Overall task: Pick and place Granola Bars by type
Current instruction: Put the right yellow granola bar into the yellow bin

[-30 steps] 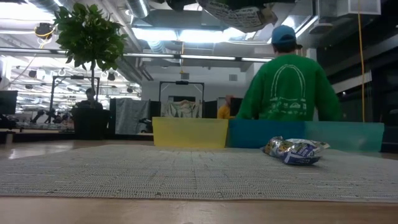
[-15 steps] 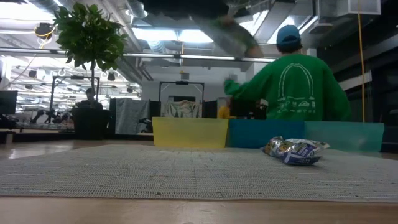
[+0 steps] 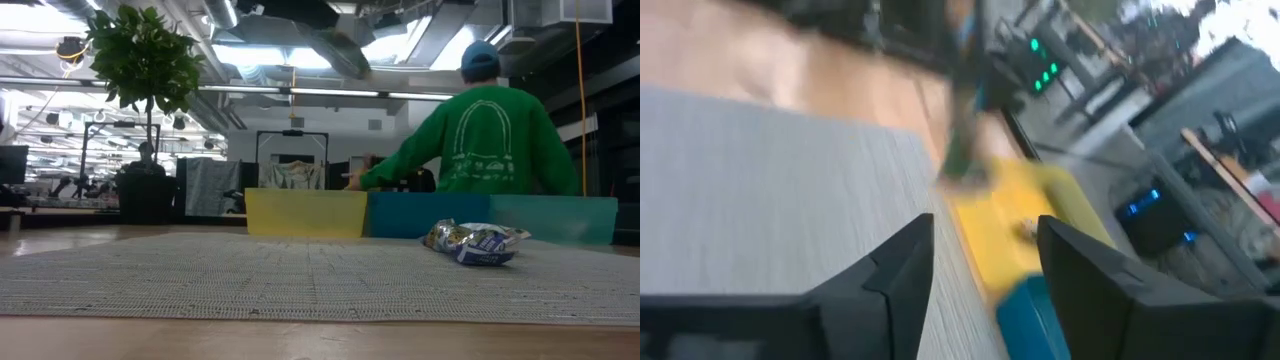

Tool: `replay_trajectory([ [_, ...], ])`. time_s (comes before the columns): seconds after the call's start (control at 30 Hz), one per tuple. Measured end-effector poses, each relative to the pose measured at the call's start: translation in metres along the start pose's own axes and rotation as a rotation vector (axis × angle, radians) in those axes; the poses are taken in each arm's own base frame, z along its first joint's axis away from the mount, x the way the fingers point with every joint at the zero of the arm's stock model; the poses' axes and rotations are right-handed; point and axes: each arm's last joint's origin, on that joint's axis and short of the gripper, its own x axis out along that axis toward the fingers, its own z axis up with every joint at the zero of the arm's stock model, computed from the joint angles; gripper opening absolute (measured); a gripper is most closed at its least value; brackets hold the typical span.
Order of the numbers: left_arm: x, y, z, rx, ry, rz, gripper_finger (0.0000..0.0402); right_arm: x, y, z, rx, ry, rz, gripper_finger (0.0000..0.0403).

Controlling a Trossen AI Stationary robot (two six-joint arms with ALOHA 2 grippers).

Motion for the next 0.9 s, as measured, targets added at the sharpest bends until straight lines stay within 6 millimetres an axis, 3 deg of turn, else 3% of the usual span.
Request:
replay_trajectory([
  [0.23, 0.006, 0.065, 0.001, -0.075, 0.020, 0.118, 0.0013, 0.004, -0.026, -0.005, 0.035, 0.081, -0.012, 0.0173],
  [0.53, 0.039, 0.142, -0.017, -0.148, 0.196, 0.106, 0.0013, 0.015, -0.067, 0.009, 0.028, 0.104, 0.070, 0.0169],
  [0.73, 0.051, 0.180, -0.037, -0.182, 0.295, 0.161, 0.0013, 0.018, -0.091, 0.022, 0.018, 0.031, 0.206, 0.0169],
  [0.9, 0.052, 0.198, -0.058, -0.226, 0.406, 0.174, 0.0013, 0.022, -0.108, 0.032, 0.016, -0.057, 0.385, 0.0169],
])
